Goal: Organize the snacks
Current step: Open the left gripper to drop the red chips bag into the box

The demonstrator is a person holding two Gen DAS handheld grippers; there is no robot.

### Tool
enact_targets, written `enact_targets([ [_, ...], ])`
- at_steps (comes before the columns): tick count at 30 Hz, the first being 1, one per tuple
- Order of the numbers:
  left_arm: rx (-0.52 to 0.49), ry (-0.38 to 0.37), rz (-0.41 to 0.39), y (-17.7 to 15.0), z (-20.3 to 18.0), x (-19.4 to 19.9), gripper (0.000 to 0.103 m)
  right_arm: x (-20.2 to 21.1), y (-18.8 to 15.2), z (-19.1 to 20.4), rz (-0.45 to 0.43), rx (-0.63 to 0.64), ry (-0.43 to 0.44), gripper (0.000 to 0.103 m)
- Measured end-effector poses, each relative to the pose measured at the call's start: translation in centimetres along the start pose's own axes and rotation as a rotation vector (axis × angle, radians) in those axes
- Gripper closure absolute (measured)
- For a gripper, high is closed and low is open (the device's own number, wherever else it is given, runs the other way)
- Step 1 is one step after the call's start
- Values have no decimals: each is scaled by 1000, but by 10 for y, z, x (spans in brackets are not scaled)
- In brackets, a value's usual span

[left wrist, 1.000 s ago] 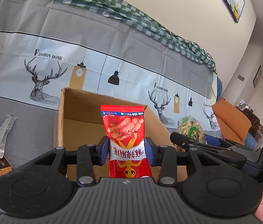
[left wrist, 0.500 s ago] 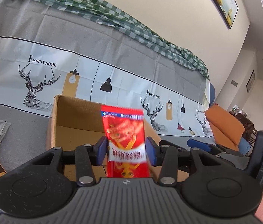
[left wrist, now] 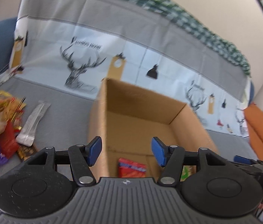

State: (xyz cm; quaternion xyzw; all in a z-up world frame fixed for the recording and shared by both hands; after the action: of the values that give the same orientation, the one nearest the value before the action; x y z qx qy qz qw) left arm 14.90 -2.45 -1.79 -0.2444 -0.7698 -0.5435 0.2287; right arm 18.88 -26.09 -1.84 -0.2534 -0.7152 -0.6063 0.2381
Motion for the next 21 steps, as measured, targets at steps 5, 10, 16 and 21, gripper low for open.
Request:
enact_targets([
  [5,-7,10,81,-15,2,-12,39,-11,-10,-9,78,-6,-42,23],
  [10,-18,4,80,-17,-1,-12,39,-17,-20,-26,135,-52,-70,46],
  [16,-18,-18,86,-18,-3,-12,39,-14,-25,-23,147,6,-66,54],
  [21,-49,-26,62,-15,-5,-4,39,-10,-26,-26,165,-7,-71,60],
])
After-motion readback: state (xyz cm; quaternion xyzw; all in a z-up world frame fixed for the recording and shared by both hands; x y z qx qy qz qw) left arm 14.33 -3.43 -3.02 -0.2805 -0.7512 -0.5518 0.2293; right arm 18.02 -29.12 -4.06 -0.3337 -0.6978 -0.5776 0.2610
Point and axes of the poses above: each gripper's, at about its wrist camera, not at the fingertips, and x roughly against the way its jaws point, z to its left, y to its top, the point moved 8 cm from there along -x, roughly the way its jaws point, and after that the axes turned 5 degrees about y, right-handed, at the moved point
